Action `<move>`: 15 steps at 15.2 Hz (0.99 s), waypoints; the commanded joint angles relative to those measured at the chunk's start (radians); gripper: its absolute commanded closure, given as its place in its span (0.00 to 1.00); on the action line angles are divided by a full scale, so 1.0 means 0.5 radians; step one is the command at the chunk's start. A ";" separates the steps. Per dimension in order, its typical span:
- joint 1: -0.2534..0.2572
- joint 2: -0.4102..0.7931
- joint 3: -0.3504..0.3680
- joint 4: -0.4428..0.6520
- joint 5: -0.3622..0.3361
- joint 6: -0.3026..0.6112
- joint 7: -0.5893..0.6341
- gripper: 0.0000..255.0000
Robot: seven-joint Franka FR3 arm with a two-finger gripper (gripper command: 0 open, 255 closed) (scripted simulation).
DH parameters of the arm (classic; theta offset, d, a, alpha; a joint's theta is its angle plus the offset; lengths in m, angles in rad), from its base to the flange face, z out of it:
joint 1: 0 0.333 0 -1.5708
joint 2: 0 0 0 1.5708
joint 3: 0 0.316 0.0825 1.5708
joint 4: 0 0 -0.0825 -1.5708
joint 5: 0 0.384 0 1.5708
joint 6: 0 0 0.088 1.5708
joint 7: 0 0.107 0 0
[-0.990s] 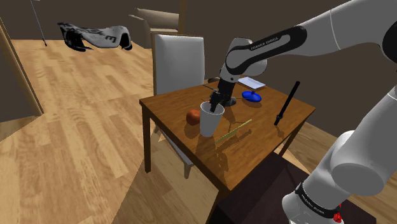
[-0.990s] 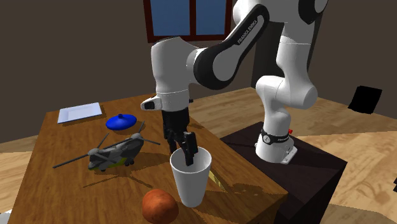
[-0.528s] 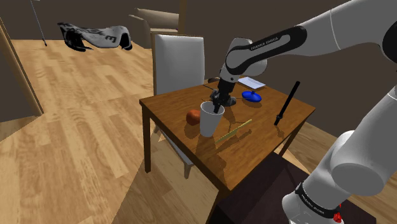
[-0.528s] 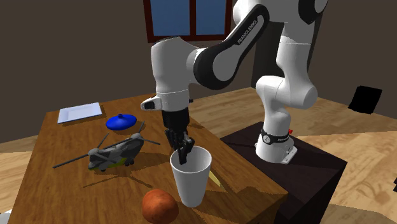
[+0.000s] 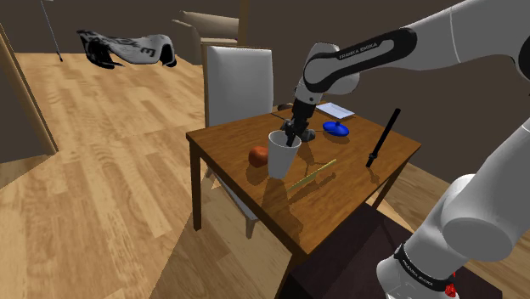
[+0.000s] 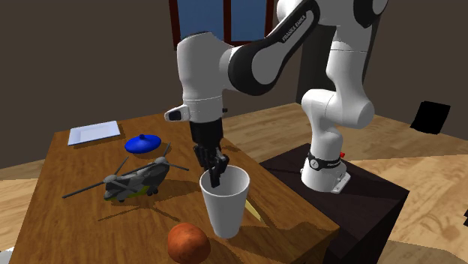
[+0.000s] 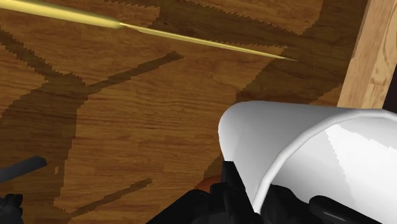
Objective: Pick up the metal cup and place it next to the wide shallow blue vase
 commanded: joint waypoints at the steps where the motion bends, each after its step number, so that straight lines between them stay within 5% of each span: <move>1: -0.001 -0.026 0.000 0.026 -0.009 -0.052 0.012 1.00; 15: -0.007 -0.153 -0.001 0.274 -0.052 -0.420 0.081 1.00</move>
